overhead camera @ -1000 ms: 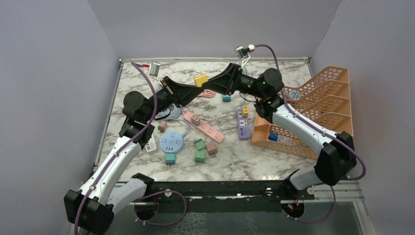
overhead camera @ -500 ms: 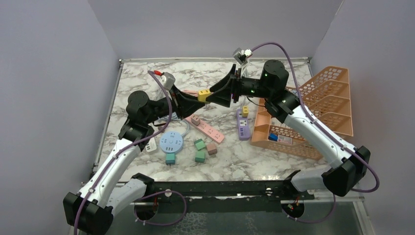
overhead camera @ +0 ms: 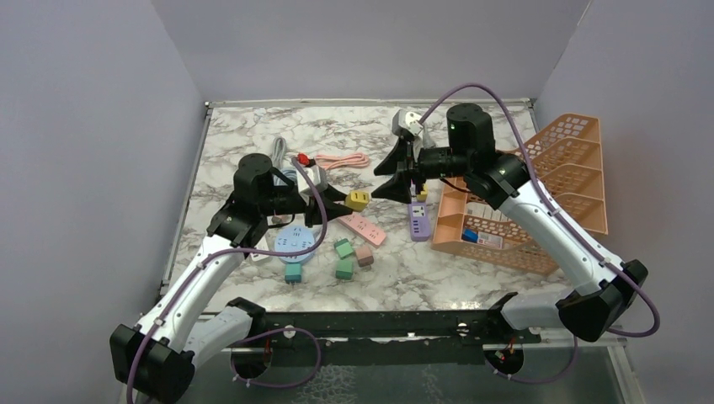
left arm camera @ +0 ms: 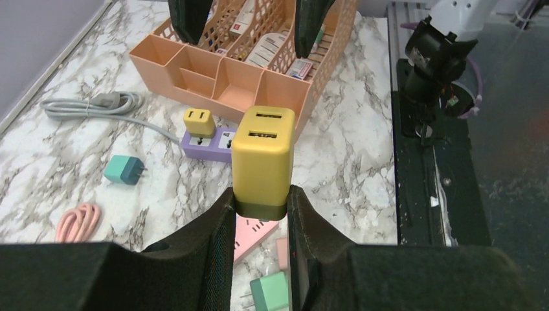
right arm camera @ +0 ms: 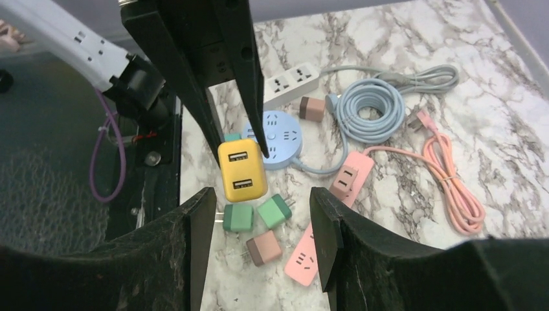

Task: Insert the plug

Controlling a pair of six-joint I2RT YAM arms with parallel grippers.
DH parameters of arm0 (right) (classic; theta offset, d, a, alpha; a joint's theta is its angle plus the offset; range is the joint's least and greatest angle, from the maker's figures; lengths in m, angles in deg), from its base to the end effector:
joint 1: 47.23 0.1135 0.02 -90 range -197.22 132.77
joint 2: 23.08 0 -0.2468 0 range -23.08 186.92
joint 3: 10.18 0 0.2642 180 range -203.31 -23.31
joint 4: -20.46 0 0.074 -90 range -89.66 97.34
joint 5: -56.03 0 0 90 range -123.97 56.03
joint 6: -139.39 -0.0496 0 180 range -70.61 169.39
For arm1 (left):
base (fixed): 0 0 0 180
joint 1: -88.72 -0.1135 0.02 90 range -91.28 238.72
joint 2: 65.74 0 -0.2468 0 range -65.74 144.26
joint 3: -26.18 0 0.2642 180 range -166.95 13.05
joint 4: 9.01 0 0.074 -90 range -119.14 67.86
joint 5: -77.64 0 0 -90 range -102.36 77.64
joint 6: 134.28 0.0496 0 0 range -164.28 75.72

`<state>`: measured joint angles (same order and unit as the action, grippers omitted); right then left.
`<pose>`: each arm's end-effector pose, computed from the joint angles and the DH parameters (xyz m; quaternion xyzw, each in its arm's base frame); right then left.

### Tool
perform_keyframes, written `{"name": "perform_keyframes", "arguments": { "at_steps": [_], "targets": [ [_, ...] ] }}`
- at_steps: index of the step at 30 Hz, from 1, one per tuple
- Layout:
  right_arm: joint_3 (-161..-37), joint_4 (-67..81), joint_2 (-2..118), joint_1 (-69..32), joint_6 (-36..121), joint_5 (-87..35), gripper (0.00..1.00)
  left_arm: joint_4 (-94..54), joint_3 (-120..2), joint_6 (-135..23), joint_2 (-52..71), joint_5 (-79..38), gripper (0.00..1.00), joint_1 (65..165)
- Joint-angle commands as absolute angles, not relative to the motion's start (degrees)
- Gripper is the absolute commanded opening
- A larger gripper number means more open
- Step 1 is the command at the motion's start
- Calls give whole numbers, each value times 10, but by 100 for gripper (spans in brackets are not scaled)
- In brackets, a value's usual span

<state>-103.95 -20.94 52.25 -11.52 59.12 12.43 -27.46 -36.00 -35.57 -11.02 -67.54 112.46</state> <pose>0.2289 0.2088 0.3936 -0.4966 0.6228 0.4341 0.4208 0.2032 -0.1338 0.3298 0.4740 0.5743 -0.4280 0.5122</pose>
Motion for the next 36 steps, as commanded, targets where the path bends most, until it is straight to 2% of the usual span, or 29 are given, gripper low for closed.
{"name": "perform_keyframes", "arguments": {
  "at_steps": [1, 7, 14, 20, 27, 31, 32, 35, 36],
  "targets": [
    [-1052, -275, 535, -103, 677, 171, 57, -288, -363, -254, -97, -751, 0, 1133],
    [-1037, -282, 546, -78, 706, 166, 61, -289, -361, -238, -85, -755, 0, 1139],
    [-1037, -291, 576, -43, 715, 132, 60, -289, -357, -228, -76, -761, 0, 1145],
    [-1038, -312, 588, -31, 724, 99, 43, -290, -356, -221, -75, -763, 0, 1145],
    [-1037, -307, 588, -29, 697, 51, 31, -320, -356, -184, -78, -750, 0, 1146],
    [-1039, -296, 588, -29, 674, 21, 10, -333, -358, -171, -83, -740, 0, 1145],
    [-1040, -291, 589, -29, 669, 12, 5, -334, -356, -169, -85, -737, 4, 1145],
    [-1034, -276, 586, -29, 653, -20, 1, -335, -350, -163, -96, -709, 38, 1145],
    [-1030, -264, 583, -29, 643, -32, 1, -334, -347, -161, -102, -691, 45, 1145]
  ]
}}
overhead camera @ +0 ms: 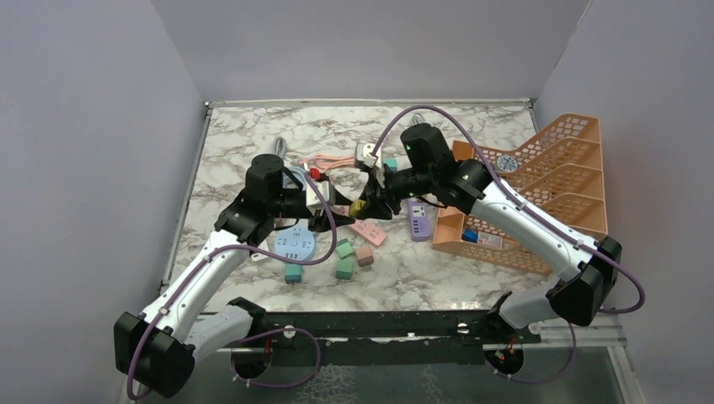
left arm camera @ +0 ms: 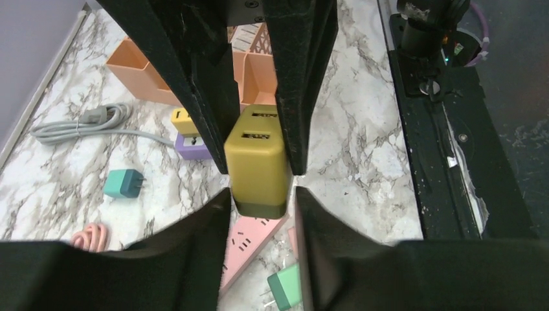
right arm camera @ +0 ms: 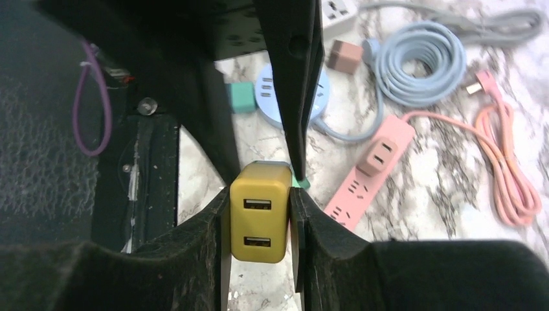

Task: Insert the plug

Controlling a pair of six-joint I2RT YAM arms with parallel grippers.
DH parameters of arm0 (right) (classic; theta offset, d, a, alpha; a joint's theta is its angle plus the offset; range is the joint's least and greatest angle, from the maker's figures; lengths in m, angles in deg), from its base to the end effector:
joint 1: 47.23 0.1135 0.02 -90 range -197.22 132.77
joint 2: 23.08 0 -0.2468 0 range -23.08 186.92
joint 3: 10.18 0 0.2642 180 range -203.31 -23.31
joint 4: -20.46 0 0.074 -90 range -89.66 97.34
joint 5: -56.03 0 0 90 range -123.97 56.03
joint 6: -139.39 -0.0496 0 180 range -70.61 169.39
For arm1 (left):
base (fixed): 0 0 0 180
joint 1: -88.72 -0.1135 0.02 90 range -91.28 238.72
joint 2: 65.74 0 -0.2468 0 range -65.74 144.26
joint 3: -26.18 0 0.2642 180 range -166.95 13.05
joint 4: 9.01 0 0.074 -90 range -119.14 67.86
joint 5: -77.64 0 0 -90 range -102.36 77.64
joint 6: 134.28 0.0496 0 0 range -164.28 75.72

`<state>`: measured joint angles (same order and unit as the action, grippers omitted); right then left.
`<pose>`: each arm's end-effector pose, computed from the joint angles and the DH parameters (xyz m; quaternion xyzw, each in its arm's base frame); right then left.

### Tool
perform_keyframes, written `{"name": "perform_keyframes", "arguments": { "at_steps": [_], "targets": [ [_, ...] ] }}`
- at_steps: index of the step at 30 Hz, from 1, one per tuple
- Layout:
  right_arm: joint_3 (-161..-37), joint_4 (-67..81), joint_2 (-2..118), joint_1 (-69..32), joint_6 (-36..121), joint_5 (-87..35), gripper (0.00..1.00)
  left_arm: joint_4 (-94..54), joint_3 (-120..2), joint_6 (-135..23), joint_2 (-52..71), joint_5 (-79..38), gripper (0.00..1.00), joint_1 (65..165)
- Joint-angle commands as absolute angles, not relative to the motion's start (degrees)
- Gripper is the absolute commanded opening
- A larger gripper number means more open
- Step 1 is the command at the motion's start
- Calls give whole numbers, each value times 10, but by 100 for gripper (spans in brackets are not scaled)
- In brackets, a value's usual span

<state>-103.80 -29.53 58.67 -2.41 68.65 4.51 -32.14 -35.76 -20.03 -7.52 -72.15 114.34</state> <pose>0.2137 0.2558 0.3424 -0.5726 0.6432 0.3803 0.3372 0.2042 -0.1455 0.3076 0.5594 0.5202 -0.4128 0.4960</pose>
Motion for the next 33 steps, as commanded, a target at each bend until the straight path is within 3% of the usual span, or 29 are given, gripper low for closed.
{"name": "perform_keyframes", "arguments": {
  "at_steps": [1, 6, 12, 18, 23, 33],
  "targets": [
    [-1026, -258, 582, -29, 629, -47, 1, -334, -342, -160, -108, -670, 50, 1145],
    [-996, -244, 596, -29, 516, -124, 1, -293, -302, -209, -141, -513, 58, 1145],
    [-915, -158, 612, -29, 398, -116, 1, -222, -256, -372, -197, -275, 59, 1145],
    [-888, -77, 652, -29, 335, -126, 1, -313, -308, -520, -205, -98, 59, 1145],
    [-883, -34, 699, -29, 330, -151, 1, -360, -335, -545, -221, -95, 67, 1145],
    [-920, -30, 776, -29, 367, -203, 1, -363, -335, -570, -236, -128, 69, 1145]
  ]
}}
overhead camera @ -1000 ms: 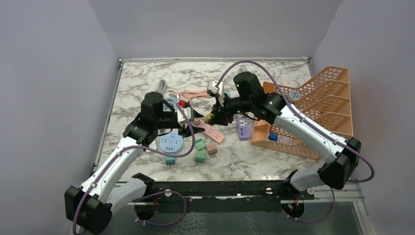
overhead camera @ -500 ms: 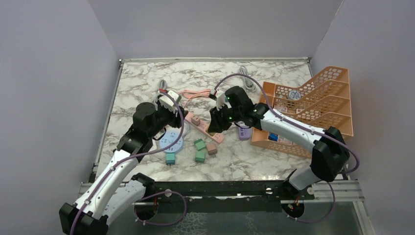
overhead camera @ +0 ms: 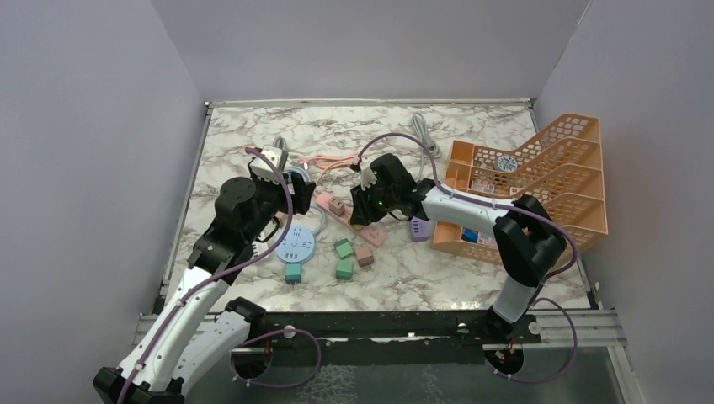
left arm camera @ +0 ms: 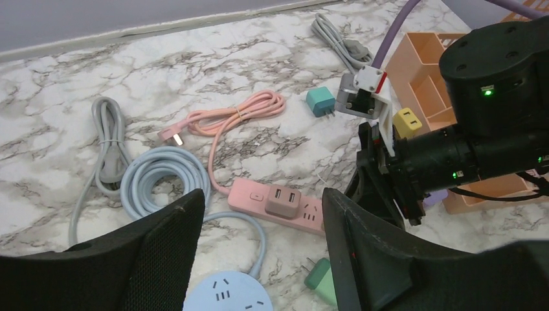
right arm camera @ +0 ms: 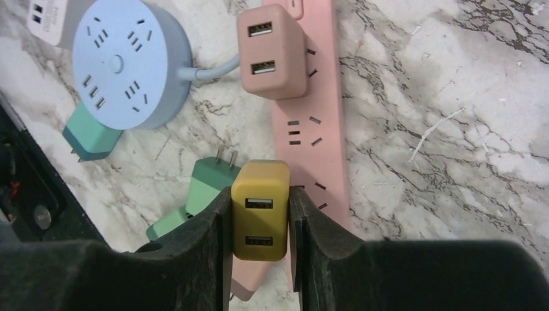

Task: Insert the plug

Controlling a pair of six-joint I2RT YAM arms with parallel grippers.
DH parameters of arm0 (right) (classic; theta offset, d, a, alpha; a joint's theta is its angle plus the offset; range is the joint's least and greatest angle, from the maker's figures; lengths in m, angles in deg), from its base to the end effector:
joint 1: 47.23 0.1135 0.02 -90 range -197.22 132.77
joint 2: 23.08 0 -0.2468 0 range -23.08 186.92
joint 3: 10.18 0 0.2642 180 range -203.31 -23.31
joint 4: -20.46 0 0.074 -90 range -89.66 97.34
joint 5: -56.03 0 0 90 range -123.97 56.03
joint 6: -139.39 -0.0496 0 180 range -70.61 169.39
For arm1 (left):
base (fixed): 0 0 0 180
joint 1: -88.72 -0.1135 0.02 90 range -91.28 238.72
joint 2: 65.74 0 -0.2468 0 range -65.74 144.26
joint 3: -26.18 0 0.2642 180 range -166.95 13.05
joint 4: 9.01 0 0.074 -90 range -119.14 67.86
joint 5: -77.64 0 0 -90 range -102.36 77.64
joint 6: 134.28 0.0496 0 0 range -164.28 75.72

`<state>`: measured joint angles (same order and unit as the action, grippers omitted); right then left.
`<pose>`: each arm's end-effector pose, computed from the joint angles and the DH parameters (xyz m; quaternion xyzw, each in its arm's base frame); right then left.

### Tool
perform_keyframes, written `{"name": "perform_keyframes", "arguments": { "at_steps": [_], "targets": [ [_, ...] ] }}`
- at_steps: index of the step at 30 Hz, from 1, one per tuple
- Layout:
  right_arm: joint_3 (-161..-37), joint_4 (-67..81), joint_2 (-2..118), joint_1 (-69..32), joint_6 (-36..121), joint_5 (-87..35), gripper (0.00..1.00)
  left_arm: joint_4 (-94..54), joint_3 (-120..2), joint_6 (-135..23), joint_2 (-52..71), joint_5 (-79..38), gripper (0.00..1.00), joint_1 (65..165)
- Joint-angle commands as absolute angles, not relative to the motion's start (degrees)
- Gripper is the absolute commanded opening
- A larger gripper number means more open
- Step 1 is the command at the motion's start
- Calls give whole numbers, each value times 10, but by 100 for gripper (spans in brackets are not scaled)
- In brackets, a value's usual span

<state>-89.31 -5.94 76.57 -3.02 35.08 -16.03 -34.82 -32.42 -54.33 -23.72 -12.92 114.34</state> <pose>0.2700 0.2840 0.1757 -0.2923 0.8729 0.3038 0.2455 0.1908 -0.0920 0.3343 0.1063 0.7542 -0.2020 0.6156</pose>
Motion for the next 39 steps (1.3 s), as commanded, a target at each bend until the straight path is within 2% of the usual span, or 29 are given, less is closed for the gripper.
{"name": "perform_keyframes", "arguments": {
  "at_steps": [1, 9, 14, 39],
  "targets": [
    [-919, -26, 777, -29, 368, -211, 1, -367, -342, -571, -229, -133, 69, 1145],
    [-922, -7, 799, -29, 375, -217, 1, -351, -345, -556, -211, -179, 70, 1145],
    [-919, 14, 810, -29, 403, -160, 1, -347, -347, -562, -206, -172, 70, 1145],
    [-920, -13, 840, -29, 472, -230, 1, -343, -344, -566, -202, -191, 70, 1145]
  ]
}}
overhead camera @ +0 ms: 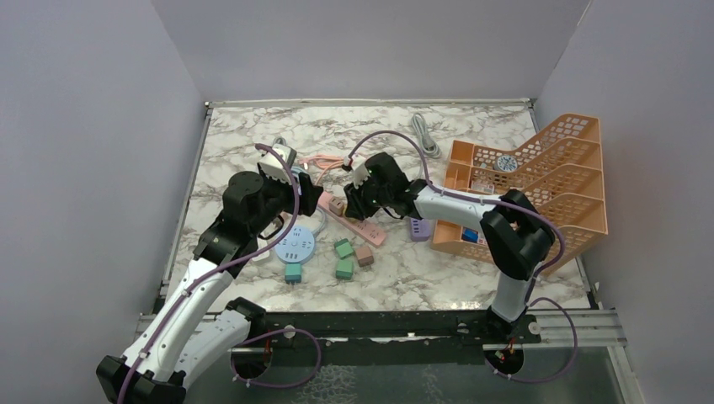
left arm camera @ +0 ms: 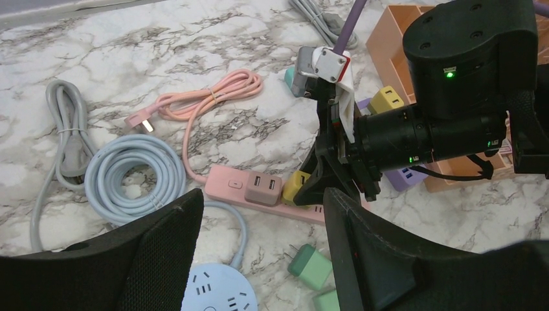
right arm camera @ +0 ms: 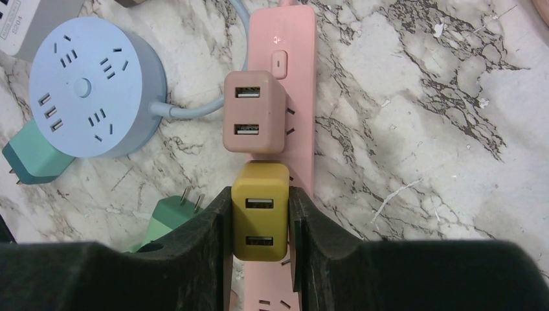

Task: Insert the plug

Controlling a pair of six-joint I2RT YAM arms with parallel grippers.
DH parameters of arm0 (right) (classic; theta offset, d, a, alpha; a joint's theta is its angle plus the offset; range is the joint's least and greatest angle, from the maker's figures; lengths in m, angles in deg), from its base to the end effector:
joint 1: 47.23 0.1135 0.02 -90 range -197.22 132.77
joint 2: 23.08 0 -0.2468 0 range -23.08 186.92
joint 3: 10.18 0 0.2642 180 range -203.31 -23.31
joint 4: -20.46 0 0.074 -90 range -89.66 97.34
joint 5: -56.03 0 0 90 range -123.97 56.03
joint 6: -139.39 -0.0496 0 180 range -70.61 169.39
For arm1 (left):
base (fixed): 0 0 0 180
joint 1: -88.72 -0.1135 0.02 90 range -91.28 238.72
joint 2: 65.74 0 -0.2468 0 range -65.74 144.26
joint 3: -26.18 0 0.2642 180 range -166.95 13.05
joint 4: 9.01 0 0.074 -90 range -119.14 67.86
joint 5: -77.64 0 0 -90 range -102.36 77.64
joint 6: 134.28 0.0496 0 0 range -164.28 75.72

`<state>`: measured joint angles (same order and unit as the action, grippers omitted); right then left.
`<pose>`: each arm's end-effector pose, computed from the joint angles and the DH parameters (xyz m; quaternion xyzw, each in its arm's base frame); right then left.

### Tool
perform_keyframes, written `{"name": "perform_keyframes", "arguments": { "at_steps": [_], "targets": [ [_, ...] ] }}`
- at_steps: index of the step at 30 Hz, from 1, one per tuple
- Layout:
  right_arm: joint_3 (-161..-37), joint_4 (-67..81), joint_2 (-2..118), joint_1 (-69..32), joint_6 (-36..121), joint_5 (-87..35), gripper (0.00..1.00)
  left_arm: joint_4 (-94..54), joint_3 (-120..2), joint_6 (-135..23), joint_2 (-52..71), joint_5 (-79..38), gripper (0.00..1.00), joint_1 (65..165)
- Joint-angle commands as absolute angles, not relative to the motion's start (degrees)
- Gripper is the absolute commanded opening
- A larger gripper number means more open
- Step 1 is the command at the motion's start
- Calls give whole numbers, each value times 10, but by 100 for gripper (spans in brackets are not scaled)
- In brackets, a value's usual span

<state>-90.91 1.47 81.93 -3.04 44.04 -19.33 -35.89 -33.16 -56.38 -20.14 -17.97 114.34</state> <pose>0.2878 0.2973 0.1596 -0.3504 0.8419 0.2710 0.3082 0.2000 -0.1013 0.3245 0.1223 0.7734 -0.2370 0.5751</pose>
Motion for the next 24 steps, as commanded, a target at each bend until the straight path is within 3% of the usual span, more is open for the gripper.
{"name": "perform_keyframes", "arguments": {
  "at_steps": [1, 24],
  "targets": [
    [-922, -17, 841, -29, 474, -234, 1, -343, -343, -566, -202, -191, 70, 1145],
    [-916, -66, 904, 25, 462, -349, 1, -393, -449, -511, -194, -89, 71, 1145]
  ]
}}
